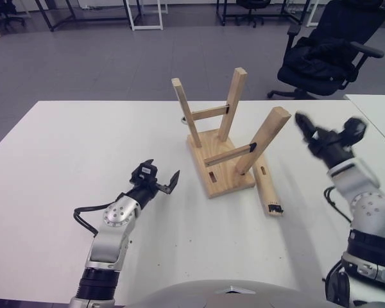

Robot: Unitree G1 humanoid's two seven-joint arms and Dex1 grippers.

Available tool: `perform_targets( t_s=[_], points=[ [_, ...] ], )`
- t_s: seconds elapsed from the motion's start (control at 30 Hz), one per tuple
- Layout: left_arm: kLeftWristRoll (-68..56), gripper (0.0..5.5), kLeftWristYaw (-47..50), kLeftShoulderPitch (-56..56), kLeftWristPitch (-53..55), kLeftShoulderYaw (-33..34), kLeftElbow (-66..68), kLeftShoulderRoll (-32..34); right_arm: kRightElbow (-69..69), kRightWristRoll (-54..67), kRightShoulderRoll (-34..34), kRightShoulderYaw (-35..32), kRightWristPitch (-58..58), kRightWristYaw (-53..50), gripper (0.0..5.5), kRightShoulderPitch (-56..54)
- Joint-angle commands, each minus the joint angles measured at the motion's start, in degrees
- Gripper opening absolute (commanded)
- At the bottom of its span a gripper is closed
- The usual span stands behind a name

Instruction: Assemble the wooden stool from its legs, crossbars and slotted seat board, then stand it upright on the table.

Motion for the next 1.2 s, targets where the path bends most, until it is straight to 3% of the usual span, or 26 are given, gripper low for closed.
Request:
perform_targets(
  t_s=[0.03, 0.2, 0.8, 1.03, 1.2],
  points=[
    [-0.4, 5.11, 0.2, -0.6, 0.1, 0.7, -0.8, 0.2, 1.9, -10.2, -4.0, 9.6, 3.6, 2.8, 5.35, 5.4],
    [-0.2, 5.11, 0.7, -0.5, 0.5, 0.2, -1.2, -0.3, -1.0, -15.1, -3.8, 14.3, 7.1, 5.1, 5.35, 7.1],
    [0.6, 5.11, 0.9, -0.5, 0.5, -1.2, -0.8, -0.6, -3.0, -25.8, 0.5, 18.4, 11.1, 5.4, 5.35, 1.4],
    [1.0, 5.11, 0.9, -0.6, 0.5, -1.8, -0.6, -0.6, -3.9, -28.6, -2.0, 22.5, 19.2, 7.2, 5.35, 2.1],
    [1.0, 5.11, 0.9, -0.6, 0.5, -1.9, -0.6, -0.5, -4.2, -31.1, -3.0, 20.5, 19.8, 7.1, 5.22, 2.9]
  ],
)
